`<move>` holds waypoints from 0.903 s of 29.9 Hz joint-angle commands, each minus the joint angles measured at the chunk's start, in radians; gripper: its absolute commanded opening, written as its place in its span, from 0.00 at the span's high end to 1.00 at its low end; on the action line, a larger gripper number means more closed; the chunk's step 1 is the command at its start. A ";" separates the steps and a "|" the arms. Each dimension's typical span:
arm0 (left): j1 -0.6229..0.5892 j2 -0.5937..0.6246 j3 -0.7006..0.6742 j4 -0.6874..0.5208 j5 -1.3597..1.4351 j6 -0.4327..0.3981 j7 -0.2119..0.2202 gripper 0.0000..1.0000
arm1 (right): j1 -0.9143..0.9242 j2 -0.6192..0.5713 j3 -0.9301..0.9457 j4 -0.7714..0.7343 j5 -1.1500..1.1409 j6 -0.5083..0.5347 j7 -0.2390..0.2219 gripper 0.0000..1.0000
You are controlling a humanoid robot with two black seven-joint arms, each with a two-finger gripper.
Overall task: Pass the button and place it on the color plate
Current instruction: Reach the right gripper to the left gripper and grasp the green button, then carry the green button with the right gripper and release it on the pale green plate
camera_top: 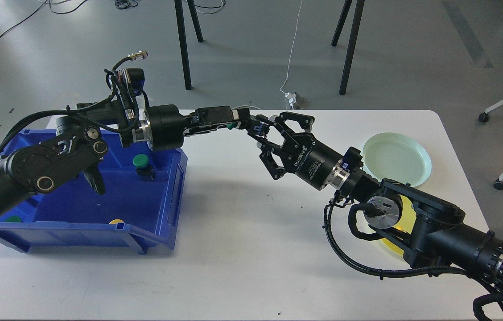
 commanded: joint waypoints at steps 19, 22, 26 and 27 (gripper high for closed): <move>0.001 0.000 -0.012 0.004 -0.009 0.000 0.000 0.18 | -0.043 -0.425 0.071 -0.197 -0.244 -0.350 -0.032 0.95; 0.000 -0.002 -0.012 0.010 -0.011 0.000 0.000 0.18 | -0.058 -0.414 0.040 -0.296 -0.244 -0.398 -0.069 0.94; 0.000 -0.002 -0.013 0.013 -0.016 0.000 0.000 0.18 | -0.051 -0.315 -0.005 -0.431 -0.244 -0.433 -0.141 0.92; 0.000 -0.002 -0.012 0.013 -0.022 0.000 0.000 0.18 | -0.050 -0.295 -0.006 -0.461 -0.242 -0.433 -0.158 0.90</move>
